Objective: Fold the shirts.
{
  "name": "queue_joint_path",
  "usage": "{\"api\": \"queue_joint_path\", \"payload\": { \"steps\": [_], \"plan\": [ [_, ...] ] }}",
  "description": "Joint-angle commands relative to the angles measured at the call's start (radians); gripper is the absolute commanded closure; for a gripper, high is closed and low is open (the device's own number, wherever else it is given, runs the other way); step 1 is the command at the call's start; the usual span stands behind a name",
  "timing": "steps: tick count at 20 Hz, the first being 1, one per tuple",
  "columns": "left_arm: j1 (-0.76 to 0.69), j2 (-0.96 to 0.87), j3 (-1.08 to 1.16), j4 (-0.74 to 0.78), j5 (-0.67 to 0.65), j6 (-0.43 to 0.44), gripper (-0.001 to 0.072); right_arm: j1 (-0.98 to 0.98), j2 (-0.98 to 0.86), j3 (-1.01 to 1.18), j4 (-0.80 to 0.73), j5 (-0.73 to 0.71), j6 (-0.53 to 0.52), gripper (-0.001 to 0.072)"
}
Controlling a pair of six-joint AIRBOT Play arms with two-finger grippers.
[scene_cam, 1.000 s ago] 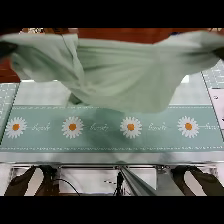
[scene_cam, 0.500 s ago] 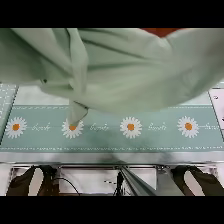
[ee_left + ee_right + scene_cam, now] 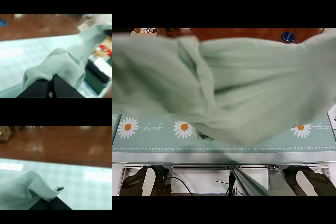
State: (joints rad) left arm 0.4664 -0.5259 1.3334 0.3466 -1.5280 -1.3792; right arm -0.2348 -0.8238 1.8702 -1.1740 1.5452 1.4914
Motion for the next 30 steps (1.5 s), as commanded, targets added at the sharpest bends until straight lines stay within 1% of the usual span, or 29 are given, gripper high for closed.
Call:
{"api": "queue_joint_path", "payload": {
  "steps": [1, 2, 4, 5, 7, 9, 12, 14, 18, 19, 20, 21, 22, 23, 24, 26, 27, 28, 30],
  "plan": [
    [0.001, 0.005, -0.120, 0.222, -0.023, -0.021, 0.0673, 0.002, -0.151, 0.008, 0.079, -0.012, 0.035, 0.0687],
    [0.000, 0.005, -0.188, 0.215, 0.000, -0.021, 0.0674, 0.002, -0.220, 0.008, 0.151, -0.038, 0.038, 0.0686],
    [0.000, 0.005, -0.317, 0.203, 0.043, -0.021, 0.0674, 0.011, -0.359, 0.008, 0.286, -0.045, 0.042, 0.0687],
    [0.001, 0.005, -0.388, 0.204, 0.070, -0.019, 0.0673, 0.040, -0.430, 0.008, 0.304, -0.046, 0.042, 0.0687],
    [0.000, 0.005, -0.524, 0.204, 0.132, 0.007, 0.0673, 0.134, -0.556, 0.008, 0.271, -0.053, 0.041, 0.0686],
    [0.000, 0.005, -0.650, 0.203, 0.215, 0.010, 0.0673, 0.229, -0.666, 0.008, 0.209, -0.084, 0.023, 0.0687],
    [0.000, 0.005, -0.809, 0.203, 0.363, 0.009, 0.0673, 0.328, -0.801, 0.008, 0.134, -0.195, 0.012, 0.0686],
    [0.000, 0.005, -0.885, 0.203, 0.435, 0.009, 0.0673, 0.358, -0.862, 0.008, 0.094, -0.261, 0.014, 0.0686],
    [0.000, 0.005, -0.971, 0.203, 0.543, 0.009, 0.0673, 0.360, -0.918, 0.008, 0.090, -0.333, 0.027, 0.0685],
    [0.000, 0.005, -0.982, 0.203, 0.557, 0.009, 0.0673, 0.360, -0.918, 0.008, 0.090, -0.339, 0.026, 0.0638],
    [0.000, 0.005, -0.990, 0.204, 0.560, 0.010, 0.0673, 0.360, -0.915, 0.008, 0.096, -0.337, 0.024, 0.0487],
    [0.000, 0.005, -0.994, 0.204, 0.560, 0.010, 0.0673, 0.360, -0.903, 0.008, 0.101, -0.315, -0.002, 0.0379],
    [0.000, 0.005, -0.996, 0.204, 0.558, 0.010, 0.0673, 0.359, -0.882, 0.008, 0.091, -0.280, -0.039, 0.0363],
    [0.000, 0.005, -0.996, 0.204, 0.558, 0.010, 0.0673, 0.354, -0.854, 0.008, 0.070, -0.230, -0.071, 0.0363],
    [0.000, 0.005, -0.996, 0.204, 0.558, 0.010, 0.0673, 0.344, -0.821, 0.008, -0.008, -0.171, -0.103, 0.0363],
    [0.000, 0.005, -0.996, 0.204, 0.559, 0.015, 0.0673, 0.317, -0.771, 0.008, -0.323, -0.024, -0.108, 0.0363],
    [0.000, 0.005, -0.996, 0.204, 0.558, 0.030, 0.0673, 0.286, -0.761, 0.005, -0.433, 0.060, -0.104, 0.0363],
    [0.000, 0.005, -0.997, 0.204, 0.559, 0.036, 0.0673, 0.232, -0.749, -0.020, -0.395, 0.087, -0.085, 0.0362],
    [0.000, 0.005, -0.997, 0.204, 0.558, 0.036, 0.0673, 0.114, -0.725, -0.150, -0.167, 0.108, -0.043, 0.0353]
  ]
}}
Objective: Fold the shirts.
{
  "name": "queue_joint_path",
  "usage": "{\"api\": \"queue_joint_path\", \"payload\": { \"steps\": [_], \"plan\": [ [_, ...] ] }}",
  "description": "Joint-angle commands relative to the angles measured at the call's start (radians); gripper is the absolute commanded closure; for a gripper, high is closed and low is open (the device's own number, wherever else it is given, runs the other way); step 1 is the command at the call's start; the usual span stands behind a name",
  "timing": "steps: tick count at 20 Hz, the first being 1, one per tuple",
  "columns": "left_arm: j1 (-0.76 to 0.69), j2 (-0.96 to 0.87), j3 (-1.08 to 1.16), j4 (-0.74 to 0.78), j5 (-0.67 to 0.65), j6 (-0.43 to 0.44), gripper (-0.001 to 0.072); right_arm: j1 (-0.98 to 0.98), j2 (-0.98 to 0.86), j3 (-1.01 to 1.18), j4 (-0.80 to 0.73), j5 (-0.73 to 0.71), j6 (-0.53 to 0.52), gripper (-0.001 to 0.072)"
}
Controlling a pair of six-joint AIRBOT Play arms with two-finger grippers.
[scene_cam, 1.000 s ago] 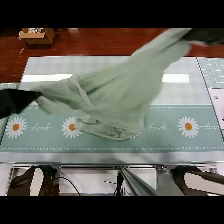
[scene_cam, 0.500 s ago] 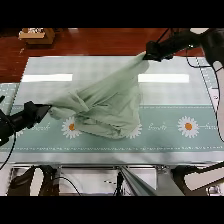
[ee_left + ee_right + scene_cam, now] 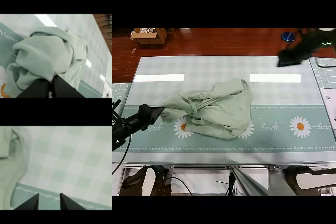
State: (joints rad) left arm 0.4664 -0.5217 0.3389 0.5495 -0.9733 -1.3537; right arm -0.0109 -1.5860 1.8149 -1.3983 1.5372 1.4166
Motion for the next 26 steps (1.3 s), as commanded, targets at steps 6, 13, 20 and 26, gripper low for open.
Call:
{"api": "queue_joint_path", "payload": {
  "steps": [6, 13, 20, 26],
  "plan": [
    [0.000, 0.001, -0.003, 0.001, -0.016, 0.045, 0.0673, -0.160, 0.189, -0.732, 0.366, -0.031, 0.006, 0.0339],
    [0.000, 0.001, -0.003, 0.001, -0.083, 0.090, 0.0673, 0.075, 0.287, -1.100, 0.586, -0.416, -0.053, 0.0227],
    [0.000, 0.001, -0.003, 0.001, -0.101, 0.090, 0.0673, 0.304, 0.283, -1.105, 0.578, -0.672, 0.072, 0.0227],
    [0.001, 0.001, -0.003, 0.001, -0.100, 0.090, 0.0673, 0.382, 0.217, -1.104, 0.618, -0.750, 0.129, 0.0476]
  ]
}}
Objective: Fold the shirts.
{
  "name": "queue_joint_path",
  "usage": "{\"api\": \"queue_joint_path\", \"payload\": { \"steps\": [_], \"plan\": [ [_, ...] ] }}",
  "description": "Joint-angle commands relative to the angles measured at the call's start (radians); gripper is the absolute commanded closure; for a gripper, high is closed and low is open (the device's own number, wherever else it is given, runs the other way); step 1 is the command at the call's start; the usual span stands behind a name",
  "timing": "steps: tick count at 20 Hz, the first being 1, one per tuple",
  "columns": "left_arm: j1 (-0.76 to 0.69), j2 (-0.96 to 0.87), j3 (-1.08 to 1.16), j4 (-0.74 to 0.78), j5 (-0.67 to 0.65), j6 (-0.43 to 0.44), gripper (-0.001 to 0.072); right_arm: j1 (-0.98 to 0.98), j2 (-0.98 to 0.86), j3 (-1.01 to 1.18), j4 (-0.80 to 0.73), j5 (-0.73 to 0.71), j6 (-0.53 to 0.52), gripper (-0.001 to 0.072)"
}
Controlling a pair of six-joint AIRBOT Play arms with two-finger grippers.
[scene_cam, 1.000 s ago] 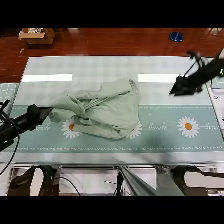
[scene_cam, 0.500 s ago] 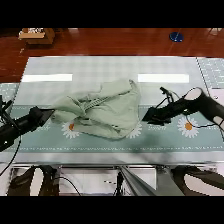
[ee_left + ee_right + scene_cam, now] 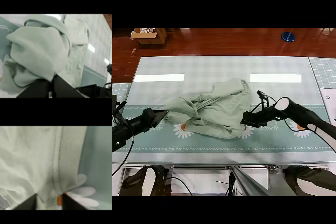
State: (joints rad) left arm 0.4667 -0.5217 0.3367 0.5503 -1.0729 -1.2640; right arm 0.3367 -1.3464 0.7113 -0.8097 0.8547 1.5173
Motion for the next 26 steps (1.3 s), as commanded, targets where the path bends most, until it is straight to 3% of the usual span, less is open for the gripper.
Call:
{"api": "queue_joint_path", "payload": {
  "steps": [1, 2, 5, 8, 12, 18, 21, 26],
  "plan": [
    [0.000, 0.001, 0.000, 0.000, 0.000, 0.000, 0.0673, 0.030, -0.019, 0.002, 0.047, -0.080, 0.024, 0.0638],
    [0.000, 0.001, 0.001, 0.000, 0.003, 0.000, 0.0673, 0.016, -0.009, 0.018, 0.050, -0.072, 0.014, 0.0685],
    [0.001, 0.002, 0.048, -0.040, 0.007, 0.077, 0.0674, -0.047, 0.088, 0.119, 0.045, 0.007, -0.098, 0.0686],
    [0.001, 0.002, 0.175, -0.169, 0.045, 0.157, 0.0674, -0.141, 0.261, 0.262, 0.037, 0.060, -0.106, 0.0686],
    [0.001, 0.002, 0.349, -0.293, 0.135, 0.156, 0.0673, -0.247, 0.460, 0.449, 0.037, 0.064, -0.096, 0.0687],
    [0.000, 0.003, 0.520, -0.579, 0.056, 0.156, 0.0673, -0.321, 0.573, 0.689, 0.037, 0.095, -0.054, 0.0687],
    [0.000, 0.008, 0.600, -0.681, 0.022, 0.156, 0.0673, -0.321, 0.572, 0.784, 0.021, 0.178, -0.042, 0.0687],
    [0.000, 0.015, 0.635, -0.685, -0.067, 0.156, 0.0646, -0.321, 0.573, 0.849, -0.068, 0.381, 0.008, 0.0687]
  ]
}}
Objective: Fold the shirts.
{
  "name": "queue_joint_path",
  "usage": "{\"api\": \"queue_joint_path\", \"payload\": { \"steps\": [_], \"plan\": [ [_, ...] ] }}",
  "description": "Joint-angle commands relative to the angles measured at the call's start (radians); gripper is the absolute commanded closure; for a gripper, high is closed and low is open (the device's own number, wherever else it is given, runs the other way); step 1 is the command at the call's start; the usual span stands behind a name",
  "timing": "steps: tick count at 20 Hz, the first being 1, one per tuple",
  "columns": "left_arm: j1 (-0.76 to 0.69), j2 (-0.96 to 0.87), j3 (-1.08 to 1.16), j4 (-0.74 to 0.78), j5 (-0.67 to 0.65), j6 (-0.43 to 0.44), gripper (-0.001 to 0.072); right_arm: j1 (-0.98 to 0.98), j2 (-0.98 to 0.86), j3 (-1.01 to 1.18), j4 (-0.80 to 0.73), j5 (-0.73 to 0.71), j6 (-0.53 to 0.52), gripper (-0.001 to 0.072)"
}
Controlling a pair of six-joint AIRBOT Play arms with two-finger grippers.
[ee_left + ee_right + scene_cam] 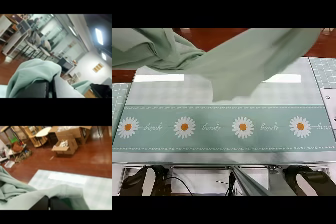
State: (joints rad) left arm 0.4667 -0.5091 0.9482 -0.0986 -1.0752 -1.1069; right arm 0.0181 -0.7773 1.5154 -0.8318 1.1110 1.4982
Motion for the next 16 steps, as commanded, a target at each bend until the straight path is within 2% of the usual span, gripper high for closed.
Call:
{"api": "queue_joint_path", "payload": {
  "steps": [1, 6, 10, 13, 16],
  "plan": [
    [0.000, 0.003, 0.024, -0.035, -0.096, -0.001, 0.0646, -0.003, 0.003, 0.055, -0.050, 0.158, 0.028, 0.0687],
    [0.000, 0.003, 0.024, -0.006, -0.234, -0.002, 0.0646, -0.003, 0.003, 0.094, -0.131, 0.269, 0.044, 0.0687],
    [0.000, 0.003, 0.024, 0.152, -0.323, -0.010, 0.0653, -0.003, 0.003, 0.093, -0.230, 0.385, 0.051, 0.0687],
    [0.000, 0.003, 0.023, 0.306, -0.344, -0.100, 0.0641, -0.003, 0.003, 0.093, -0.327, 0.480, 0.051, 0.0687],
    [0.000, 0.003, 0.024, 0.308, -0.343, -0.102, 0.0631, -0.003, 0.003, 0.094, -0.345, 0.488, 0.051, 0.0687]
  ]
}}
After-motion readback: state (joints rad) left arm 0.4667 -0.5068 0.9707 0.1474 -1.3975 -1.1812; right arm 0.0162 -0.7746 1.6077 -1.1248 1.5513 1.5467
